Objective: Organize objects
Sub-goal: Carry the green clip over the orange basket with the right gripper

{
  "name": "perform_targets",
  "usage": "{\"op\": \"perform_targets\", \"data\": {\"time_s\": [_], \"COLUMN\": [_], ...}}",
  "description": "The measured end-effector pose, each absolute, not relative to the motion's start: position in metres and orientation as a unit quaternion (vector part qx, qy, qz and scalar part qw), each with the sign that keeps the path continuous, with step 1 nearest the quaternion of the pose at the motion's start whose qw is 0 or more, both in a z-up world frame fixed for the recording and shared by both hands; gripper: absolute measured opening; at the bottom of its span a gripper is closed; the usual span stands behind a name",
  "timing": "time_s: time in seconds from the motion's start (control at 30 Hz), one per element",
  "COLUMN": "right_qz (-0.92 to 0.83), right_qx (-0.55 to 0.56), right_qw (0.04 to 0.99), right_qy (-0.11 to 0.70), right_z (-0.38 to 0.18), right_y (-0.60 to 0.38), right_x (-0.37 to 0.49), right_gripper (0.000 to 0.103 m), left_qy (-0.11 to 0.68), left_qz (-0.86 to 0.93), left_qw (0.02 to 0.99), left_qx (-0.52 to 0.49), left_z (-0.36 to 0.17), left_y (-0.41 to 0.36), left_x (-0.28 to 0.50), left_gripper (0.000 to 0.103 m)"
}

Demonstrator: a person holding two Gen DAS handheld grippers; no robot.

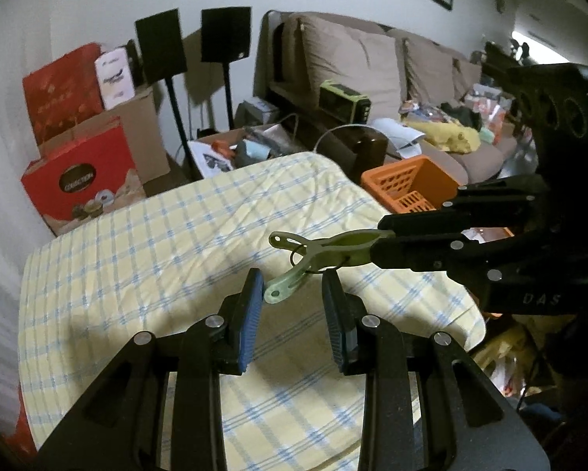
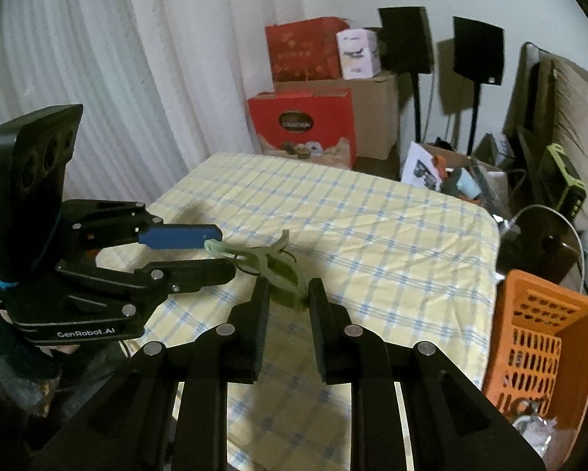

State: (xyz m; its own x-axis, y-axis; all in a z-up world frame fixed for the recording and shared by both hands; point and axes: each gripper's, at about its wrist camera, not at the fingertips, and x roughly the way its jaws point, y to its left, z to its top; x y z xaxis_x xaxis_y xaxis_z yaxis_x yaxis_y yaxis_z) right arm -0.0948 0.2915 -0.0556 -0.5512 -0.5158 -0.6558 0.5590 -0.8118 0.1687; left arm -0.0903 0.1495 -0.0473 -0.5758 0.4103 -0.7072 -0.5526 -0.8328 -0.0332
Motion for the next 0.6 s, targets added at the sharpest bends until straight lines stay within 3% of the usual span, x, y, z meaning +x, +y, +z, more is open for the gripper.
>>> {"op": "perform_targets", "data": {"time_s": [0.6], "right_qz": [-0.922], "right_qx": [0.341], "right_qw": [0.183], "right_qy": [-0.023], "right_z": [-0.053], "right_y": [0.443], "right_x": [-0.064], "right_gripper": [0.021], "left_qy": [0.153], "left_qz": [0.855], "left_qw": [0.356], "left_qx": [-0.344], "left_z": [-0.040], "left_y": [0.315], "left_x": [-0.082], "left_gripper": [0.028]}}
